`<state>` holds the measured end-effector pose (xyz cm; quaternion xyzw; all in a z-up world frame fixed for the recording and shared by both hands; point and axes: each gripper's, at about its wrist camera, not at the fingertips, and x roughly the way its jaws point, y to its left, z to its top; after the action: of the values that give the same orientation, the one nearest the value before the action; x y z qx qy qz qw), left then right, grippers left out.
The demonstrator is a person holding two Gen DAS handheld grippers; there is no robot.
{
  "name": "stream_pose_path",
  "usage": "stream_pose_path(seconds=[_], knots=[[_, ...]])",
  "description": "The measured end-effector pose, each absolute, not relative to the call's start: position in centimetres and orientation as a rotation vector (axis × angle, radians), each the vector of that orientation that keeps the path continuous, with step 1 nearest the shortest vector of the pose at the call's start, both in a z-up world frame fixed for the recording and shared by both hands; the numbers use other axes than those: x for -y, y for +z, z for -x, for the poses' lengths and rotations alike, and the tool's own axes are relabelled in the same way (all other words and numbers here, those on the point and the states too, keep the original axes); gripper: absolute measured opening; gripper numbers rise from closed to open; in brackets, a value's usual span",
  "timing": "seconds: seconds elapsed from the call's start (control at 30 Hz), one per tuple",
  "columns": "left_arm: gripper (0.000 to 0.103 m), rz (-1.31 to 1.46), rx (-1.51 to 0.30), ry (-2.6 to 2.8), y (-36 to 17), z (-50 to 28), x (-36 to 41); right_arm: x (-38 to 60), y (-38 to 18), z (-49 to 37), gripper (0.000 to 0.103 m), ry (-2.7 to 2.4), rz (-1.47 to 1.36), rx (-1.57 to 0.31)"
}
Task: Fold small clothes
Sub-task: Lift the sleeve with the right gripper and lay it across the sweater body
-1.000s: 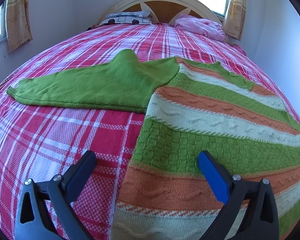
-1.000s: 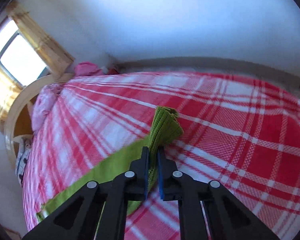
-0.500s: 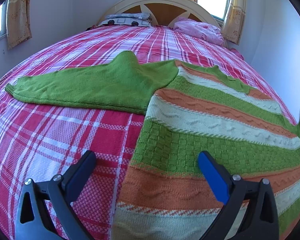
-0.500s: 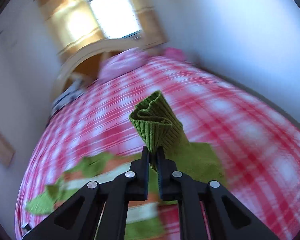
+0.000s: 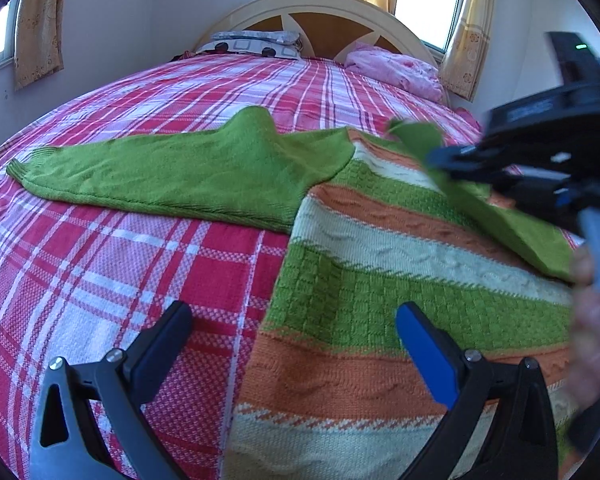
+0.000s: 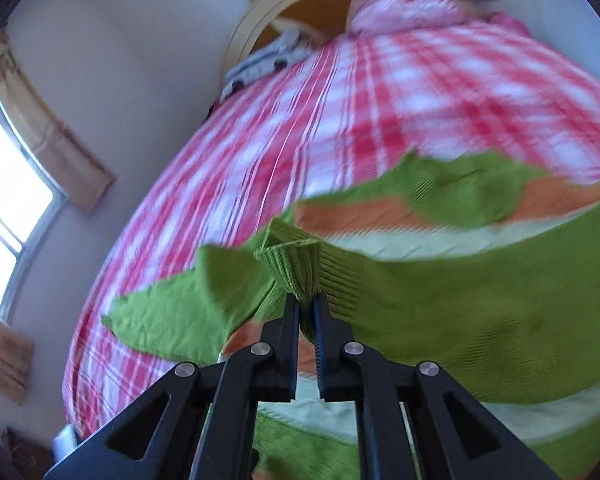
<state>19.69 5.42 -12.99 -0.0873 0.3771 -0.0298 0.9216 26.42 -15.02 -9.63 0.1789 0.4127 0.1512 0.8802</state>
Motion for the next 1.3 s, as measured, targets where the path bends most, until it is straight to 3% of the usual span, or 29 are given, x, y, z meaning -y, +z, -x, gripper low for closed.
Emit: stream_pose_path(seconds=[0.27, 0.33, 0.4, 0.53, 0.8, 1.03, 1.3], knots=[[0.103, 0.202, -0.765, -0.074, -13.1, -19.6, -5.8, 13.2, -13.6, -28.2, 0.011, 0.464, -0.448, -0.983], [0.103, 0.209, -0.762, -0.078, -13.0, -19.6, -5.9, 13.6, -13.6, -28.7, 0.034, 0.542, -0.532, -0.998], [0.103, 0.2, -0.765, -0.075, -13.1, -19.7, -5.8, 14.2, -12.7, -28.1, 0.043, 0.63, -0.61, -0.97], [0.103, 0.204, -0.764, -0.077, -13.1, -19.7, -5.8, 15.5, -10.1, -26.0, 0.043, 0.599, -0.498, -0.872], [0.103, 0.198, -0.768, -0.074, -13.1, -19.7, -5.8, 22.0, -10.0, -24.5, 0.043, 0.203, -0.223, -0.834], [0.103, 0.187, -0.773, -0.069, -13.1, -19.9, -5.8, 39.2, -7.6, -23.9, 0.043, -0.141, -0.426, -0.699], [0.103, 0.168, -0.781, -0.059, -13.2, -20.0, -5.6, 48.4, -13.1, -27.6, 0.046, -0.007, -0.825, -0.844]])
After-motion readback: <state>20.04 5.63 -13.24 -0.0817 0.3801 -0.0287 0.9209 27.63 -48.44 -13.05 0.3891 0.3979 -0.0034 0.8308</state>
